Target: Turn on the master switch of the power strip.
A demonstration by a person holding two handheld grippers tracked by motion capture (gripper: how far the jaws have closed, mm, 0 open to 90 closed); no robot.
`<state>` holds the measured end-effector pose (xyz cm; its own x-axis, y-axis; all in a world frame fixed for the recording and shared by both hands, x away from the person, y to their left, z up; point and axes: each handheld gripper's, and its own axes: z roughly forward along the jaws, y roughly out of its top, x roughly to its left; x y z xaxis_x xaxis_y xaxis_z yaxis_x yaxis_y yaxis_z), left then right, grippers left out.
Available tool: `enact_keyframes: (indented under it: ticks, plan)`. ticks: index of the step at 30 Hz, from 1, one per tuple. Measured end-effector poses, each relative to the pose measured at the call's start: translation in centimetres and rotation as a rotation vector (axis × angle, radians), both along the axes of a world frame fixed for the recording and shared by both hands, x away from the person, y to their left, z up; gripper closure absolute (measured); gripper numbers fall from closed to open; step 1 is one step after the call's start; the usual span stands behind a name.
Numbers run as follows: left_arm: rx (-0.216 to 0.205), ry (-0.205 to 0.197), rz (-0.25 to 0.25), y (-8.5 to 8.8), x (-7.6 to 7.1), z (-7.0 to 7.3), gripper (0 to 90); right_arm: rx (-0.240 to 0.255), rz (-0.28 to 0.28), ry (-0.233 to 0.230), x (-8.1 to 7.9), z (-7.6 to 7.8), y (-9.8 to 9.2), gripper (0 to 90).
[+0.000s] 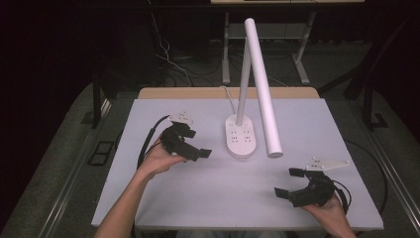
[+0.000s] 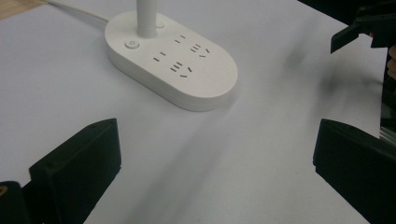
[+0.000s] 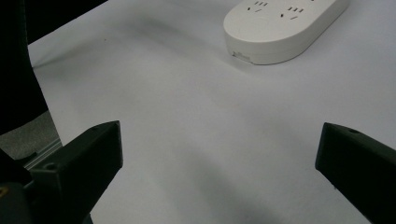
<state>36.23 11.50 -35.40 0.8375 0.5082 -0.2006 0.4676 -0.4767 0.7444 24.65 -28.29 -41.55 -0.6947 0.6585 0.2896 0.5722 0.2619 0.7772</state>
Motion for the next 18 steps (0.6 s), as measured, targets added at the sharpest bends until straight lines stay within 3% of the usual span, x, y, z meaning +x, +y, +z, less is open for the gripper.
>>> enact_keyframes:
  ticks: [18]
  plan:
    - [0.013, 0.002, 0.011, -1.1, 2.9, 0.4, 1.3, -0.001, -0.001, 0.006, 0.0, -0.1, 0.0, 0.2]
